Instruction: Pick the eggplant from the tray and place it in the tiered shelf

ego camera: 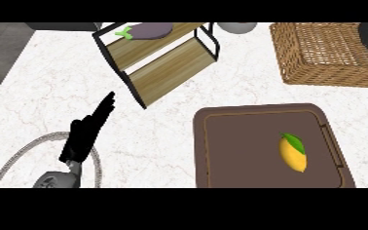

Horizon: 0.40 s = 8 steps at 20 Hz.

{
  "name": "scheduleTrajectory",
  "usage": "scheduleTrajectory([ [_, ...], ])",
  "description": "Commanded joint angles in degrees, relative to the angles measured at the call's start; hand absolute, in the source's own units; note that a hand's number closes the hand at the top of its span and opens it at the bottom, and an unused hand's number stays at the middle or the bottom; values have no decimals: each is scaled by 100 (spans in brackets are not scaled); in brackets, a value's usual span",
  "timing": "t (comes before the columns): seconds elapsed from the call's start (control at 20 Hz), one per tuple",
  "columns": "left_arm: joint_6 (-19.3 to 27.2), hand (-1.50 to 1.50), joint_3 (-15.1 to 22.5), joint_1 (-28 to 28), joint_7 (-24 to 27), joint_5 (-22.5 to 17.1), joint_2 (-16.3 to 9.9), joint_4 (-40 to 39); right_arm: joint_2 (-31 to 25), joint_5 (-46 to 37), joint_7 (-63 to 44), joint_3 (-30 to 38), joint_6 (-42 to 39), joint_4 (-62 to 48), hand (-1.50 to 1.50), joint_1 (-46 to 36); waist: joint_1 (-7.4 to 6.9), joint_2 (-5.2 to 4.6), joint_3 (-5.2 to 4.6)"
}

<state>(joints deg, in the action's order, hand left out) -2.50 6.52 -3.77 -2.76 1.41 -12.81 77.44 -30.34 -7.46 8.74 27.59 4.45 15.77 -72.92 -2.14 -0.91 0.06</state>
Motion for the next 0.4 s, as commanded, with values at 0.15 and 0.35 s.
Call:
scheduleTrajectory([
  [0.15,26,0,55,-49,-170,75,124,85,-475,-106,483,-135,-794,-122,-150,302,-8,1,2],
  [0.35,-131,0,-58,-61,-101,7,27,34,-578,-171,402,-204,-953,-237,-150,359,0,8,0],
])
